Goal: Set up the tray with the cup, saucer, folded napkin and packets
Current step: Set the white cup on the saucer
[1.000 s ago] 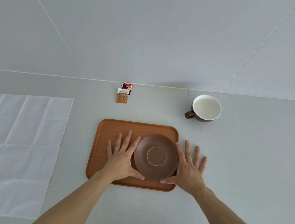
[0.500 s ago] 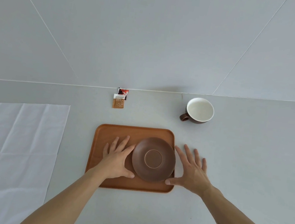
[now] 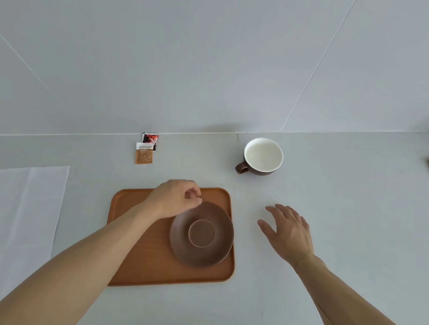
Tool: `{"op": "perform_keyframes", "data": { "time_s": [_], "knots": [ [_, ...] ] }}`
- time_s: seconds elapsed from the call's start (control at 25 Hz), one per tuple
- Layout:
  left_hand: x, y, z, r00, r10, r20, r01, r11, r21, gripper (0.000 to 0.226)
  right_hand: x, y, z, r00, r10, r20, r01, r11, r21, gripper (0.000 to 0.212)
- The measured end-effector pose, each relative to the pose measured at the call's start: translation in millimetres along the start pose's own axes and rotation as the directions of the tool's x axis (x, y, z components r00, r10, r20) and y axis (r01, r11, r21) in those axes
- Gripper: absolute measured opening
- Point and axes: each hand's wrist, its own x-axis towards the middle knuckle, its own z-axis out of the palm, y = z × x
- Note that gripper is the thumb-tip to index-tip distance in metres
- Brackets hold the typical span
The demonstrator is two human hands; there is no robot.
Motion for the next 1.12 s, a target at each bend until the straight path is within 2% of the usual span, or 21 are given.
{"op": "perform_keyframes", "data": {
  "time_s": [0.32,0.52,0.76,0.92,1.0,1.12],
  "knots": [
    [80.4,63.2,12.9,0.998,-0.048,0.039,0.051,0.996,-0.075,0.056,16.0,14.7,17.2,0.998,0.063,-0.009,-0.063,0.997,-0.033,0.069],
    [106.1,79.8,24.6,0.994,-0.082,0.069,0.088,0.993,-0.083,0.045,18.3,19.5,42.1,0.993,0.118,-0.014,-0.118,0.993,-0.028,0.073],
    [123.4,79.6,32.0,0.991,-0.124,0.050,0.124,0.992,0.002,0.036,20.8,16.8,60.7,0.979,0.156,-0.133,-0.166,0.984,-0.069,0.073],
    [126.0,72.7,36.8,0.991,-0.103,0.082,0.117,0.974,-0.193,0.038,23.0,18.7,64.6,0.971,0.166,-0.170,-0.178,0.982,-0.060,0.072],
    [127.1,72.9,38.6,0.991,-0.104,0.084,0.126,0.937,-0.327,0.033,23.6,18.7,64.6,0.969,0.171,-0.180,-0.181,0.982,-0.045,0.070],
    [127.5,75.9,37.9,0.989,-0.129,0.077,0.150,0.894,-0.422,0.024,23.6,19.1,63.7,0.968,0.175,-0.182,-0.184,0.982,-0.036,0.068]
  ]
}}
